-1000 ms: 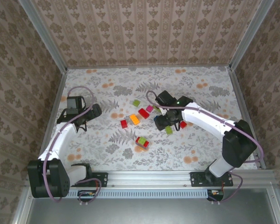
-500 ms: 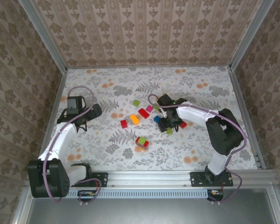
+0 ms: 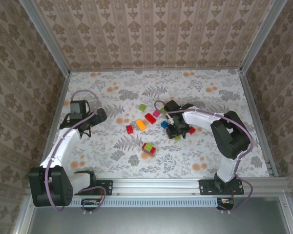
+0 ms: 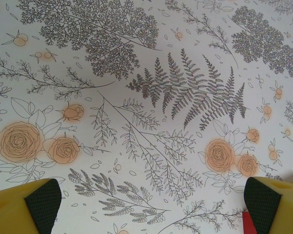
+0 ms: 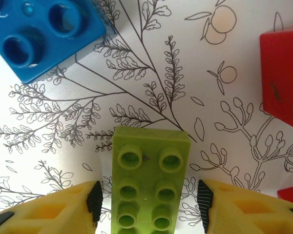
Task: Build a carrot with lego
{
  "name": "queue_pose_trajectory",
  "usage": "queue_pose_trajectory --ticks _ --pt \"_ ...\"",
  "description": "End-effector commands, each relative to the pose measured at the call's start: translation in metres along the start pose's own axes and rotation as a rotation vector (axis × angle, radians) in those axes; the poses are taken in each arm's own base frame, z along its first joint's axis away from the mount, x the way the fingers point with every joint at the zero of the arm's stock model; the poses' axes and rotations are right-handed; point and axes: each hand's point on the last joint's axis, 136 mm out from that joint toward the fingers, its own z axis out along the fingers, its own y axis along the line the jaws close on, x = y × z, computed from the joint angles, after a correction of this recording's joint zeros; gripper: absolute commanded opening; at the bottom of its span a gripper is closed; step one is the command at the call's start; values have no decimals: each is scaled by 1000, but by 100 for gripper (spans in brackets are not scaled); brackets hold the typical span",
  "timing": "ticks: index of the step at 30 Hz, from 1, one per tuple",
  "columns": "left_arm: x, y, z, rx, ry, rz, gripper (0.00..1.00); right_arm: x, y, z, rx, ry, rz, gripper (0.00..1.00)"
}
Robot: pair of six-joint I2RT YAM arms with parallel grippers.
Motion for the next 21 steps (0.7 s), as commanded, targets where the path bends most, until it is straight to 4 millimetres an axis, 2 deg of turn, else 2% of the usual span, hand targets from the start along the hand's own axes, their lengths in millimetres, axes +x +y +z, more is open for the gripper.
queue_pose_trajectory --ticks 1,10,14,17,21 --pt "-11 -5 -5 1 -28 26 100 4 -1 6 -1 26 14 52" --pt "-11 -5 -5 1 -28 27 100 5 -2 8 7 32 13 40" --pt "-11 -5 -5 -1 -28 27 100 5 -1 2 0 20 11 37" --pt "-11 -5 -4 1 -26 26 100 3 2 -12 -11 -2 5 35" --pt "-11 -5 -5 -1 -26 29 100 1 15 -48 -31 -59 -40 35"
